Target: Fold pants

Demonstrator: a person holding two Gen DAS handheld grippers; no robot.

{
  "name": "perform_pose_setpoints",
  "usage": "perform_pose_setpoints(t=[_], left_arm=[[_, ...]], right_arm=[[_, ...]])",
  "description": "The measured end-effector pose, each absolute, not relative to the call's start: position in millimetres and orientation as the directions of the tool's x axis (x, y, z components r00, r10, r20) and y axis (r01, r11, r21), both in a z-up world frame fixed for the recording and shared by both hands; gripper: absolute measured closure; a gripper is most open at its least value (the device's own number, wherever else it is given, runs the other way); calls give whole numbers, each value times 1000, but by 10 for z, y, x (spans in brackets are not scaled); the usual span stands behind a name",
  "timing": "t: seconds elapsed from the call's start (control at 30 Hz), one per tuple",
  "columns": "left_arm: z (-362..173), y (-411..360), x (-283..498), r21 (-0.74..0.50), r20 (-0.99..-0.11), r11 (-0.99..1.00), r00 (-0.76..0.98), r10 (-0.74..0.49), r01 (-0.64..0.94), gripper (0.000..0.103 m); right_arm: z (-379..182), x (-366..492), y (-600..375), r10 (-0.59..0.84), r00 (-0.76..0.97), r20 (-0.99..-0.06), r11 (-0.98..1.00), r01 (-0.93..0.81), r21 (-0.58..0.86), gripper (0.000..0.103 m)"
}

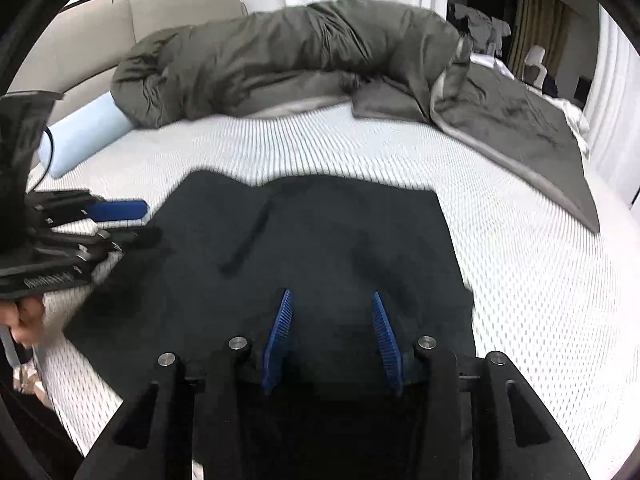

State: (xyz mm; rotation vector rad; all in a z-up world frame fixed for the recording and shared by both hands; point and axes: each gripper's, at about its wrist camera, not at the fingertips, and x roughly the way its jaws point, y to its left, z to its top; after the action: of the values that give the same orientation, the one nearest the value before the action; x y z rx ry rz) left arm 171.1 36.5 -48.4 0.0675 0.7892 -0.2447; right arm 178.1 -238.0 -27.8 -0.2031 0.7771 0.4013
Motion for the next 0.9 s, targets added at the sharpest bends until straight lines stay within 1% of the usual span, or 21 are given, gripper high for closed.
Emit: perform_pose_setpoints(t=[0.07,0.1,0.13,0.17,0.2,0.27,0.3,0.4,0.5,0.53,0.6,0.63,0.7,0.77,0.83,0.9], left_arm=[[-588,366,1908,-51,-736,973,650,-188,223,66],[-652,356,1987,-47,-753,976,634,-176,214,66],[-692,329,2033,-45,-758,976,629,-172,213,66],[-717,326,2052,-45,-761,975,625,-173,215,67],[-726,332,2057,-39,-765,973,619,-176,229,67],[-721,358,2059,-17,-760,973,629,-163,231,67],[-727,406,2048,-7,-756,979,639,-140,206,67],[-789,501,2024,-17,-759,984,638,-128,177,67],[-743,528,1975,-12,-756,988,646,-110,154,67],[-696,525,1960,-12,-751,989,652,-106,147,67],[-589,518,1917,-35,-717,987,684,-134,157,67],[-544,510,1899,-55,-696,985,701,-153,161,67],[-534,484,1926,-74,-694,985,701,-165,158,67],[-617,448,1988,-69,-714,986,683,-153,149,67],[-740,410,2040,-38,-747,989,654,-121,141,66],[-747,378,2056,-11,-751,990,652,-102,142,66]], right_arm=[[-293,1921,-2221,290,629,-721,900,-436,-18,60],[-377,2000,-2111,305,596,-743,886,-463,-8,60],[-464,2055,-2038,290,575,-765,879,-476,-24,59],[-589,2106,-1977,243,552,-797,872,-485,-70,60],[-654,2105,-1975,217,549,-807,868,-487,-98,60],[-666,2110,-2115,159,570,-806,878,-455,-149,59],[-642,2119,-2251,102,584,-805,891,-414,-187,60],[-595,2054,-2534,156,586,-795,900,-417,-131,59],[-556,1940,-2494,134,615,-777,887,-424,-183,58],[-518,1924,-2491,147,612,-777,891,-423,-165,57],[-374,1889,-2519,245,594,-766,904,-426,-41,57],[-320,1926,-2516,267,596,-757,909,-417,-8,57],[-236,2050,-2407,266,615,-743,921,-390,7,57],[-257,2161,-2263,244,627,-740,931,-365,-2,54],[-412,2294,-2127,258,570,-780,924,-381,27,54],[-586,2323,-2029,189,529,-828,917,-396,-44,54]])
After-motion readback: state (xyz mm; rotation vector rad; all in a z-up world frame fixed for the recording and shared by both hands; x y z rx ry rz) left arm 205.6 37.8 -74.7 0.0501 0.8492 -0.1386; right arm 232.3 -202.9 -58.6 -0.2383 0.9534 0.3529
